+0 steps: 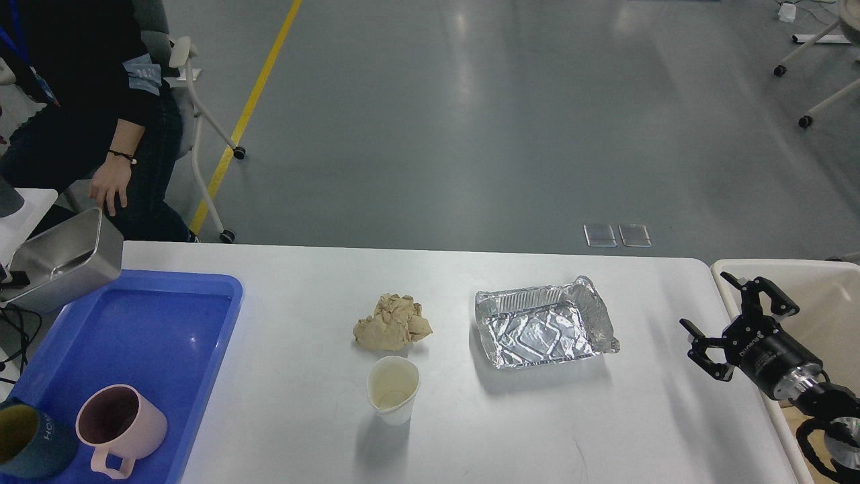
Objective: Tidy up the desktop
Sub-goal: 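Lift the steel tray and carry it over the blue tray, then lower the steel tray into the blue tray and release it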
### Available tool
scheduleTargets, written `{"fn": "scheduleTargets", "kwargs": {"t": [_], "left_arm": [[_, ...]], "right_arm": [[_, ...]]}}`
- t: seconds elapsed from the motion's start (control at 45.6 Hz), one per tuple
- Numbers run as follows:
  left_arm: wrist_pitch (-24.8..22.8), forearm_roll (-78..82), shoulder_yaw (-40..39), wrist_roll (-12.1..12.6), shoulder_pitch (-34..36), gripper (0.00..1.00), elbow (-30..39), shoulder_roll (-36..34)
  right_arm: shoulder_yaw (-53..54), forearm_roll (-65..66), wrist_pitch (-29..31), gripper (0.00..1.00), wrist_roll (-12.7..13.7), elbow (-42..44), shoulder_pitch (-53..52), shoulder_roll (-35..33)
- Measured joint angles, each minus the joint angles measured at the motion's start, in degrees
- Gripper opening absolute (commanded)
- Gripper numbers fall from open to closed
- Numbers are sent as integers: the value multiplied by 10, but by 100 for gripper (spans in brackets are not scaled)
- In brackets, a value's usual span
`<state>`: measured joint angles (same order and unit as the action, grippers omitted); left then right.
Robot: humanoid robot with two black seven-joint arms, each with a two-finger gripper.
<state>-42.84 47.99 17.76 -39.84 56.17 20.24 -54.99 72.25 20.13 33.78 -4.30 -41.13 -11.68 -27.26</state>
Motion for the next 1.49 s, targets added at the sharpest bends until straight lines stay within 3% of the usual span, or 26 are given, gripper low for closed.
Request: {"fn": "scheduleTargets", "kwargs": {"t": [0.285,0.417,0.527,0.658,0.965,1.251,1.492], "left_arm": [[69,-9,-5,13,-69,2,-9,9],[95,-34,-6,53,-89,2,-27,26],[106,-64,-6,105,-93,2,-53,60],[109,-85,-7,138,-93,2,-79,87],[111,-89,-8,182,-72,2,-93,130],[144,-84,-2,212,-69,4,-98,188],[149,-79,1,217,-71,5,-135,229]], "right_arm": [[0,1,0,100,1,0,-2,6],[0,1,0,100,2,-1,-3,6],[0,1,0,100,2,-2,-3,7],[0,1,0,100,2,-2,-3,7],[0,1,0,100,2,-1,-2,6],[0,1,0,100,2,-1,-1,6],[1,1,1,100,2,-1,1,4]]}}
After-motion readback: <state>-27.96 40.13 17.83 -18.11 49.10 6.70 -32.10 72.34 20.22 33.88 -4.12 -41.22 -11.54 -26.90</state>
